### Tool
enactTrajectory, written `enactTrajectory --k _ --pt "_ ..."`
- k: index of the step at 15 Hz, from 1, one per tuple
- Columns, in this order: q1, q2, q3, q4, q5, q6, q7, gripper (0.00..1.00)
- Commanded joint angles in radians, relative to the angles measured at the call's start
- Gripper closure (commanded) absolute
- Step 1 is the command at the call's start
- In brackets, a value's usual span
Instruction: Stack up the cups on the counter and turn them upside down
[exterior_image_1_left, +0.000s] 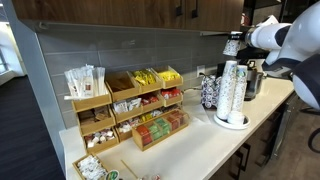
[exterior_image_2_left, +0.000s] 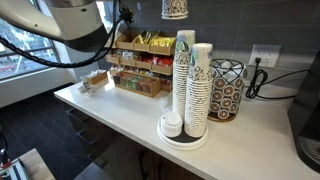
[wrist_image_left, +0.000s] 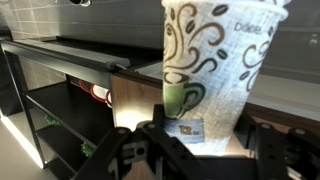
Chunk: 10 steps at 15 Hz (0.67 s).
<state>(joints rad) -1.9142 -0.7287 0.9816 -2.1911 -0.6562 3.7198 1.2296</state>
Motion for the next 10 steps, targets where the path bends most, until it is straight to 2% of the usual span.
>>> enactTrajectory --k 1,10 --pt "-0.033 0.051 0.089 -0.013 0.179 0.025 -0.246 0.58" --pt "0.005 0.248 0.261 -0.054 0.591 0.036 -0.871 0.58"
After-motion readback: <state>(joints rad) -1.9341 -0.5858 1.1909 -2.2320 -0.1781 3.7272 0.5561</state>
